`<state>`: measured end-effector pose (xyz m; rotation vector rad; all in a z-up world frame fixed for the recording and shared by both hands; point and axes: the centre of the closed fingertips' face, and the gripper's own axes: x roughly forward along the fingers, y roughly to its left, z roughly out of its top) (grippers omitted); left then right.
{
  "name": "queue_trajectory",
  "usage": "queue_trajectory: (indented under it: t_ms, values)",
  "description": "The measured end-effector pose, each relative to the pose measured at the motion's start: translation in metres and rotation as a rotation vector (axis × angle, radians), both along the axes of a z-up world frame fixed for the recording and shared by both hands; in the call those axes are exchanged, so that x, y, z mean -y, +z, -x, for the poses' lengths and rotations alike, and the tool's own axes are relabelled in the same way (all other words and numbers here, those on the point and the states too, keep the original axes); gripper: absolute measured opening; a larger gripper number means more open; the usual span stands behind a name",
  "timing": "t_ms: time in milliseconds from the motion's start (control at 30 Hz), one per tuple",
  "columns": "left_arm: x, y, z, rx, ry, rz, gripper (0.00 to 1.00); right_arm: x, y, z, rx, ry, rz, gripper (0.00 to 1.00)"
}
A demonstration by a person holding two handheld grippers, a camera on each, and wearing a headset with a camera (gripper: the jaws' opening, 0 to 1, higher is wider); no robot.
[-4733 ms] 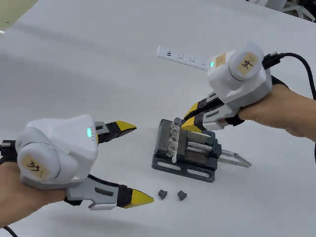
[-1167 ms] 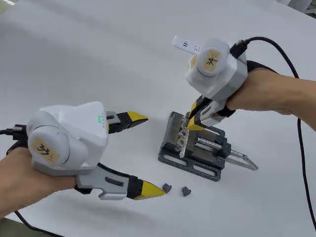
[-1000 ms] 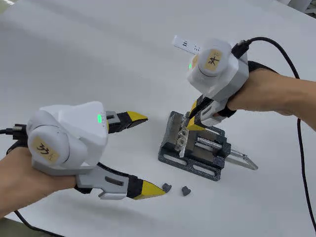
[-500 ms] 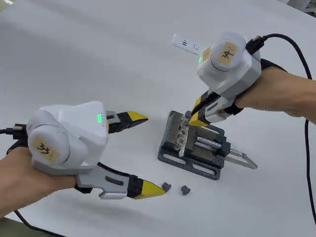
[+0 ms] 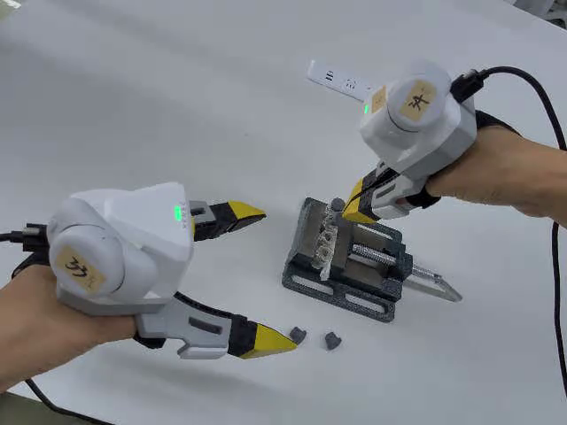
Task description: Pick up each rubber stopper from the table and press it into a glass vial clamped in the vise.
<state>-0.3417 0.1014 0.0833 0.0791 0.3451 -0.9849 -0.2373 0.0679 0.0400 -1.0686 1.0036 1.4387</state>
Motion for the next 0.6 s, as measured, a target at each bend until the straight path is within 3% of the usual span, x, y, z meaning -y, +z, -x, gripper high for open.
queue_trajectory:
  t_ms: [600]
  values:
    - [-0.0009, 0.0, 0.001, -0.002, 0.004, 0.002, 0.81, -0.0016, -0.0062, 0.0015, -0.004, -0.007, -0.012, 0.0]
